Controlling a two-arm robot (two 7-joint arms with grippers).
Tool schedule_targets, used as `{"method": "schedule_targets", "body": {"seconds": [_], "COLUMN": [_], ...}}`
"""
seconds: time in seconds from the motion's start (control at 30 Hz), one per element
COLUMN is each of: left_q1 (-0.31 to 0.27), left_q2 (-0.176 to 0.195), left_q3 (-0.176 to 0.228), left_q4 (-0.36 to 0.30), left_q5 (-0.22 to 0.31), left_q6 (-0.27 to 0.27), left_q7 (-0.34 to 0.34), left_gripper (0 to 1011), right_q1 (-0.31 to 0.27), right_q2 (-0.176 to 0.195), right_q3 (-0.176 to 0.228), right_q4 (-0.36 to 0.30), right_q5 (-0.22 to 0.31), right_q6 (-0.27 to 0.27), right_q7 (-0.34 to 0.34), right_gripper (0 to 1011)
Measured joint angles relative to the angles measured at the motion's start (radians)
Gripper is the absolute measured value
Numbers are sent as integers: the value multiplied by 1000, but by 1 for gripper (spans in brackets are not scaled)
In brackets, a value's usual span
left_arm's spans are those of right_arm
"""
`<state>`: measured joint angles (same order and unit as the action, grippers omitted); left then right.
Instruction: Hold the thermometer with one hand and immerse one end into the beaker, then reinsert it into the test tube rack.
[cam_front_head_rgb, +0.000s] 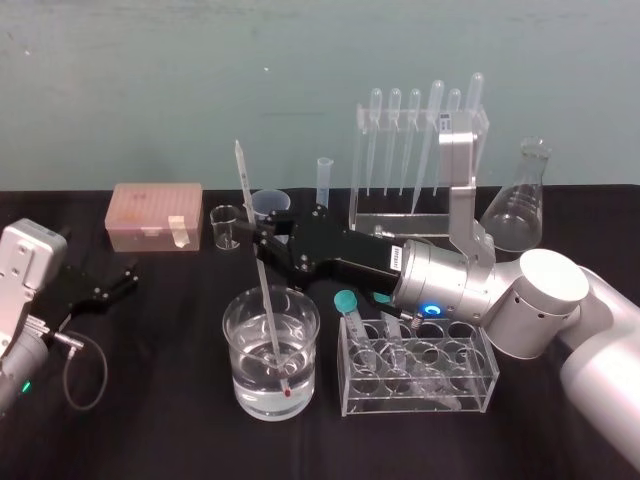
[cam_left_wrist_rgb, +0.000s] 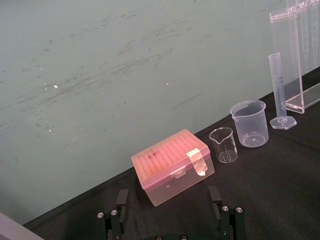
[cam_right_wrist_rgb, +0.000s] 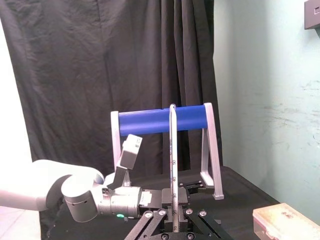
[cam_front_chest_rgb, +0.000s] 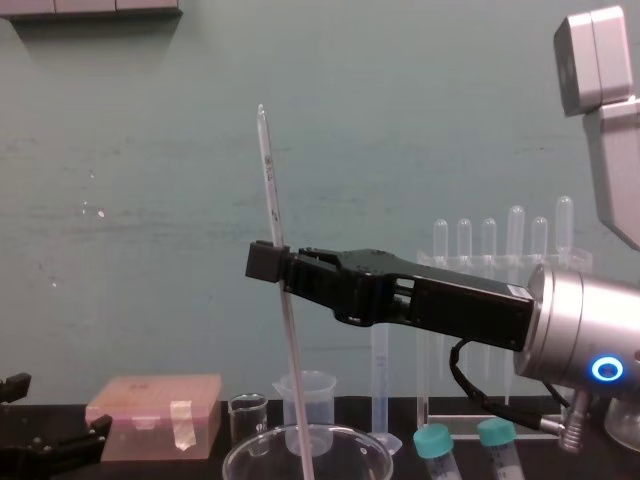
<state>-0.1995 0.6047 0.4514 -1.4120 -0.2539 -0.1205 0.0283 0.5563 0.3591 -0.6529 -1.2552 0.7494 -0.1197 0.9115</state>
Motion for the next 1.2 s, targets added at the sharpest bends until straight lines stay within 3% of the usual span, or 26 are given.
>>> {"method": "schedule_targets", "body": {"seconds": [1.2], "left_q1": [0], "left_q2": [0], "left_q3": [0], "left_q4": [0], "left_q5": [0], "left_q6": [0], "left_q7": [0], "left_gripper": [1008], "right_q1": [6], "right_q2": [-4], "right_q3": [-5], "right_q4": [9], "right_q5": [2], "right_q6": [4], "right_q7": [3], "right_gripper": [56]}}
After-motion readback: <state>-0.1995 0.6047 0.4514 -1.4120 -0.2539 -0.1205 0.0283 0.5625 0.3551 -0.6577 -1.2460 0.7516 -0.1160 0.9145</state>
